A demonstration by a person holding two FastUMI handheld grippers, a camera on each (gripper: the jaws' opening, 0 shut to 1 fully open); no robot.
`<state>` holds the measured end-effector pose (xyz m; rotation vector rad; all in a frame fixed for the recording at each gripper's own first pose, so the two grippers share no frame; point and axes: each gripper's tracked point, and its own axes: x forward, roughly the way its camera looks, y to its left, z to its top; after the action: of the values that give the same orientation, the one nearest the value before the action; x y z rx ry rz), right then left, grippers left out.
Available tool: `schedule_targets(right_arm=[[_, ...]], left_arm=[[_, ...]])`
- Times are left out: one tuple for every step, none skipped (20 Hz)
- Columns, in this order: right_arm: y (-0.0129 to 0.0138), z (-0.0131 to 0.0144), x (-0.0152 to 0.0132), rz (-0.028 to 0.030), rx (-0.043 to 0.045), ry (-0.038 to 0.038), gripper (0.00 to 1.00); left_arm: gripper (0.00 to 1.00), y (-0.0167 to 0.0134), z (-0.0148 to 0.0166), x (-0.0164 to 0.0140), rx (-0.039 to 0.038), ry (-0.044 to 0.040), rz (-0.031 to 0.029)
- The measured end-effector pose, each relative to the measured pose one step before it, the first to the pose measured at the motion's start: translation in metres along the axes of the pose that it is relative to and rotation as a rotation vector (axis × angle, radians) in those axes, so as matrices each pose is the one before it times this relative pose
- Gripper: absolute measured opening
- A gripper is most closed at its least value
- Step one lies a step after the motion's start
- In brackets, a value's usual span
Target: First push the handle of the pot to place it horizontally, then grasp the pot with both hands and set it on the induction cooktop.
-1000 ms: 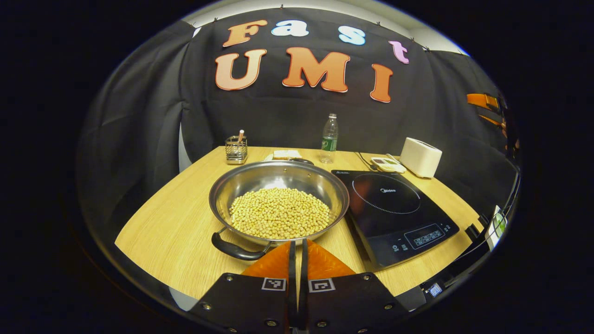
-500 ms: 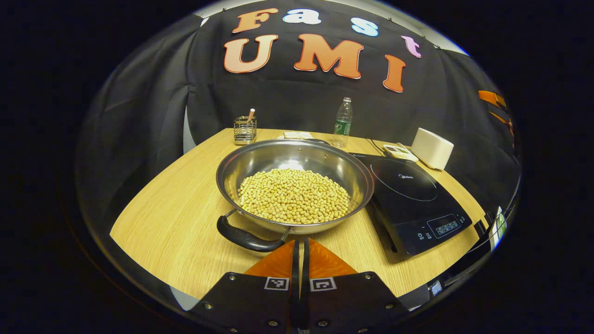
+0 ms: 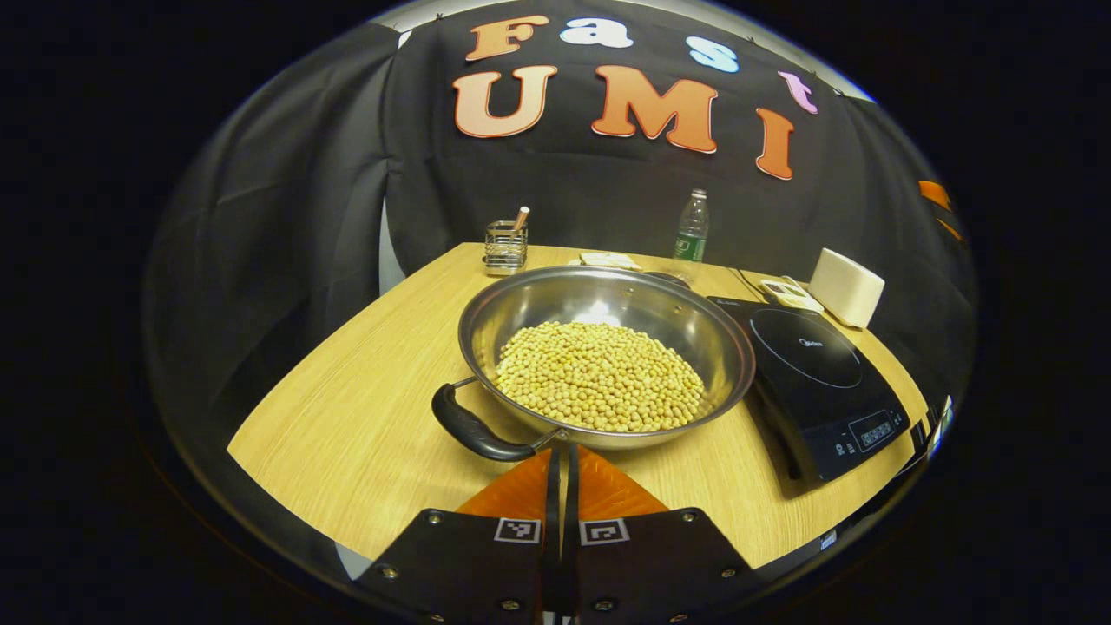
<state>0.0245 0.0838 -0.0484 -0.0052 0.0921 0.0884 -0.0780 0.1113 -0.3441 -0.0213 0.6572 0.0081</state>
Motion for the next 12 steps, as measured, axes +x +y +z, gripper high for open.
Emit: schedule_targets(right_arm=[[0.00210,-0.00100,0.00012,0.00080,-0.00026,0.00061,0.95],[0.00219,0.00017,0.00088,0.00357,0.00015,-0.00145,0.95],[0.00253,0.00061,0.00097,0.00355,-0.00113,-0.00064,0.95],[0.00452,0.00054,0.00241,0.00176,-0.00266,-0.00151,0.95],[0.00168,-0.00005,0.00054,0.00092,-0.00278,-0.00358,0.95],[0.00246,0.00102,0.00062,0.00115,-0.00233,-0.00305,1.00],[0.00343,0.00004,0.00076,0.00223,-0.00073,-0.00217,1.00],[0.00239,0.00043,0.00121,0.00382,0.00104,-0.00178,0.95],[0.00313,0.00003,-0.00018,0.00390,0.00113,-0.00055,0.95],[0.00289,-0.00075,0.00050,0.00220,0.00005,0.00012,0.95],[0.00265,0.00054,0.00080,0.00164,-0.00088,0.00013,0.95],[0.00233,-0.00065,0.00089,0.00129,-0.00088,0.00117,0.95]], left_arm=[[0.02,0.00536,0.00030,0.00088,0.00380,-0.00130,0.00960],[0.02,0.00525,0.00108,0.00002,0.00369,-0.00215,0.00740],[0.02,0.00560,0.00187,0.00212,0.00177,0.00051,0.00996],[0.02,0.00381,0.00077,0.00343,0.00224,0.00025,0.00731],[0.02,0.00438,0.00116,0.00157,0.00198,0.00060,0.00881],[0.02,0.00653,-0.00085,0.00339,0.00426,0.00533,0.01341],[0.02,0.00700,0.00043,0.00086,0.00375,0.00415,0.01391],[0.02,0.00768,-0.00005,0.00305,0.00060,0.00292,0.01077],[0.02,0.00370,0.00109,0.00194,-0.00718,0.00446,-0.00176],[0.02,0.00318,0.00089,0.00032,-0.01466,-0.00258,-0.00497],[0.02,0.00173,0.00164,0.00356,-0.01050,0.00186,-0.00340],[0.02,0.00109,0.00007,0.00233,-0.00502,0.00109,-0.00056]])
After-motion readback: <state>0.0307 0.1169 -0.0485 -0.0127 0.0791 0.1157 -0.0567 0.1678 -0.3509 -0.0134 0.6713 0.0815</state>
